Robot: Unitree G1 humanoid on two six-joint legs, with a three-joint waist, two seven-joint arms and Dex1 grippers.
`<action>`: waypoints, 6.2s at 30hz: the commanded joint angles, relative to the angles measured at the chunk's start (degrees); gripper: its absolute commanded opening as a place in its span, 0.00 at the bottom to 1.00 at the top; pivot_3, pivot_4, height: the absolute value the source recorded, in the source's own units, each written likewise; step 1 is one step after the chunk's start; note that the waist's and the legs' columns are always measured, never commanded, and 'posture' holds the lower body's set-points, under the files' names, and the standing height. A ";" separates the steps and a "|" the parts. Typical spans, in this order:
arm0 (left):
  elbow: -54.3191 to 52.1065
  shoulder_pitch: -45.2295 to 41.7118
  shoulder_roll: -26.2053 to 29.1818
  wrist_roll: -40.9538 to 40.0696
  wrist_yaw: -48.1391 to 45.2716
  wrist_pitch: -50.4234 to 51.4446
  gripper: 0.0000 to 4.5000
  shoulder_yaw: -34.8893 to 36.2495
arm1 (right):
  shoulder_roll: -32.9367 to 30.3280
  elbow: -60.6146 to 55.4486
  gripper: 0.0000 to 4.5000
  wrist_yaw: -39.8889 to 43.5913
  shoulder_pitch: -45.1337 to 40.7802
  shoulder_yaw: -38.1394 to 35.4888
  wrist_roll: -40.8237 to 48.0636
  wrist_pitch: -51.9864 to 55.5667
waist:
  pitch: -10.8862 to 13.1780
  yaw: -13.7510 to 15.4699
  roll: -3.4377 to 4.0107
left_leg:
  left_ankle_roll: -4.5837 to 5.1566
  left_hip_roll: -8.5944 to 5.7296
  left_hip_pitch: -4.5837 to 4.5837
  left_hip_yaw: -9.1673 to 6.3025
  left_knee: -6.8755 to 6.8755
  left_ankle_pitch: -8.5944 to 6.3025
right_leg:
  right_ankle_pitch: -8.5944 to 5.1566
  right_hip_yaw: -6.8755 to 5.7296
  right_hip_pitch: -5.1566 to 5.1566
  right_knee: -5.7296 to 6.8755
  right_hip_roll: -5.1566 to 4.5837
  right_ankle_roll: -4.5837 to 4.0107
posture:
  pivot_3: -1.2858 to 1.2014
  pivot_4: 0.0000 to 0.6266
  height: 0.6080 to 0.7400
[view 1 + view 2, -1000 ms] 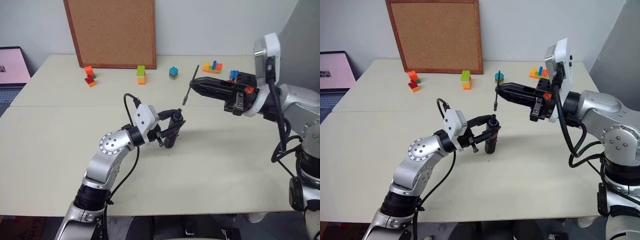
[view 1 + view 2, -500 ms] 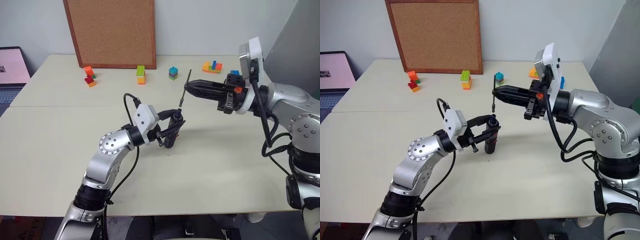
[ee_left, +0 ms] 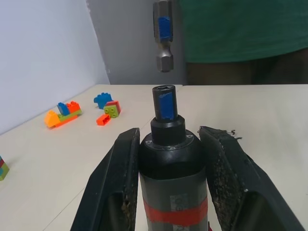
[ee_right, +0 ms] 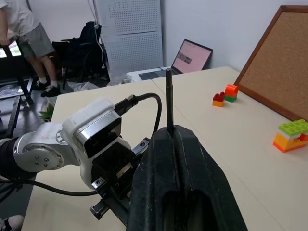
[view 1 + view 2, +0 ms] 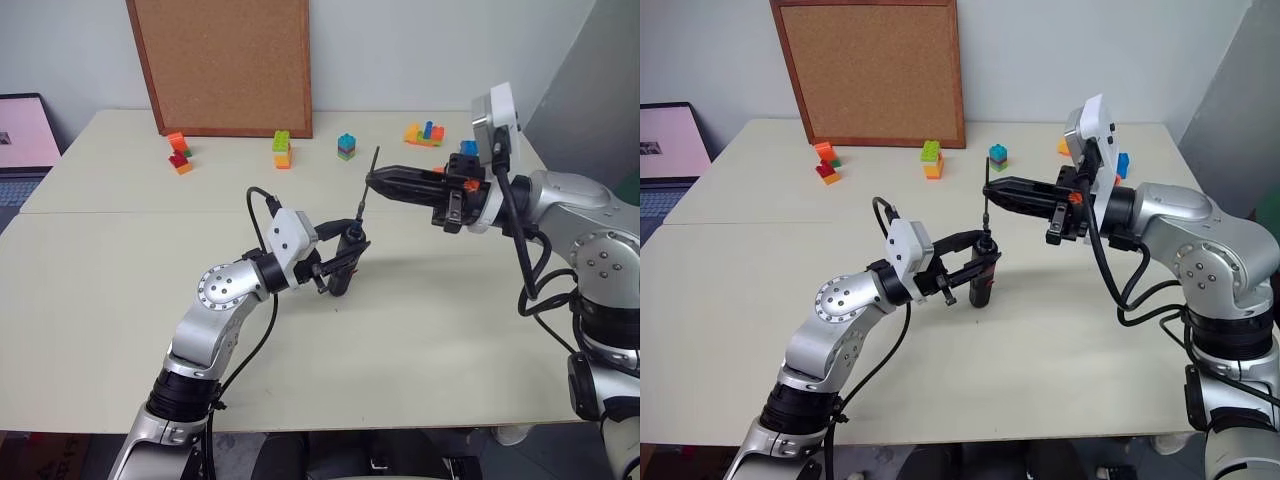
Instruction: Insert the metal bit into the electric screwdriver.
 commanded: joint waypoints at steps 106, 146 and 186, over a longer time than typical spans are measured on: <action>2.04 -0.85 1.01 2.88 1.08 -1.51 0.35 0.49 | 3.16 -2.70 0.00 -4.47 3.45 3.51 -2.04 11.66 | -0.05 -1.37 0.07 | 0.00 0.03 0.79 -0.01 -0.20 -0.01 | -0.02 0.00 0.71 -0.21 0.02 0.01 | 0.52 0.24 1.00; 3.28 -1.89 0.72 3.87 1.25 -3.89 0.35 0.19 | 4.30 -1.27 0.00 -5.01 3.60 7.29 -5.16 11.81 | -0.05 -1.43 0.07 | 0.00 0.06 0.78 -0.03 -0.52 -0.01 | -0.03 -0.02 0.60 -0.33 0.01 0.01 | 0.52 0.24 1.00; 2.35 -0.45 1.66 4.02 3.71 -3.17 0.35 2.94 | 8.39 -6.91 0.09 -6.36 5.95 8.57 -7.27 9.92 | -0.05 -1.47 0.07 | -0.02 0.12 0.86 -0.06 -0.99 0.00 | -0.03 -0.01 0.58 -0.47 0.01 0.01 | 0.52 0.24 1.00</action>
